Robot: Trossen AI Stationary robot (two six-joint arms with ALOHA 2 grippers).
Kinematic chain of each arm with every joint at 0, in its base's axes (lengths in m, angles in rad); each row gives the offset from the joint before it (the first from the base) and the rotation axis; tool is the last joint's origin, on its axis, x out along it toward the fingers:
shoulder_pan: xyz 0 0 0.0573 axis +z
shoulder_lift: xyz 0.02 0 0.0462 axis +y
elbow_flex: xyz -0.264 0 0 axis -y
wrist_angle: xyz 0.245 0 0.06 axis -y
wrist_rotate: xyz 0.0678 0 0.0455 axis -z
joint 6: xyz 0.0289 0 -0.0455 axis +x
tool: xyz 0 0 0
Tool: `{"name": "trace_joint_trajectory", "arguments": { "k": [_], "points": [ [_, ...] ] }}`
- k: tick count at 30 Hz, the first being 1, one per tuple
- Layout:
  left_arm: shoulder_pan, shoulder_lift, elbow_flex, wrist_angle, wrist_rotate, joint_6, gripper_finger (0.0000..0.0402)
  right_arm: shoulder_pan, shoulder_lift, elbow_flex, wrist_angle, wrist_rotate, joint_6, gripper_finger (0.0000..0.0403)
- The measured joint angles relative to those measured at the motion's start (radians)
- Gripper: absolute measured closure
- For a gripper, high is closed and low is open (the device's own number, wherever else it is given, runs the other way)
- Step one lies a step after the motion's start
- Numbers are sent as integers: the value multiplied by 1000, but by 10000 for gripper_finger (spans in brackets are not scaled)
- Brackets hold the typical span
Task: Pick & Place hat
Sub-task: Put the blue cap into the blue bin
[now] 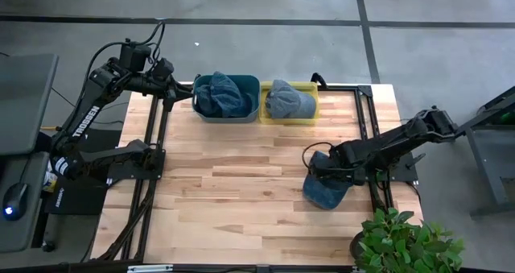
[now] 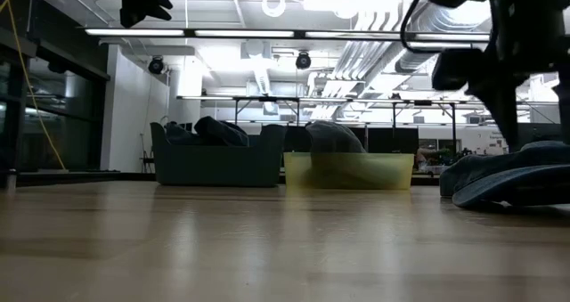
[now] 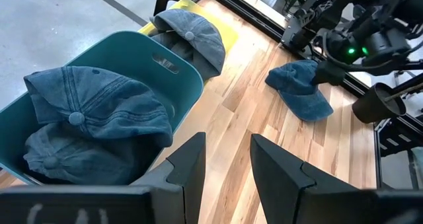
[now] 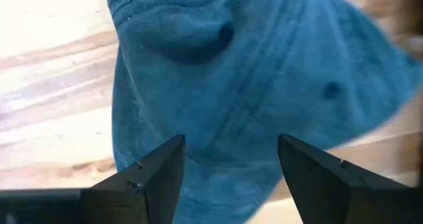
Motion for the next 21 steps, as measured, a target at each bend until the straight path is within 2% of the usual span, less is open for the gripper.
{"name": "trace_joint_trajectory", "arguments": {
  "k": [5,13,21],
  "points": [
    [0,0,0,0,0,0,284,-34,0,-57,80,-2,-2,167],
    [0,0,0,-7,0,5,284,-67,-7,-98,55,-6,1,167],
    [0,0,0,-15,0,11,284,-94,-7,-194,225,-3,-2,167]
  ]
}}
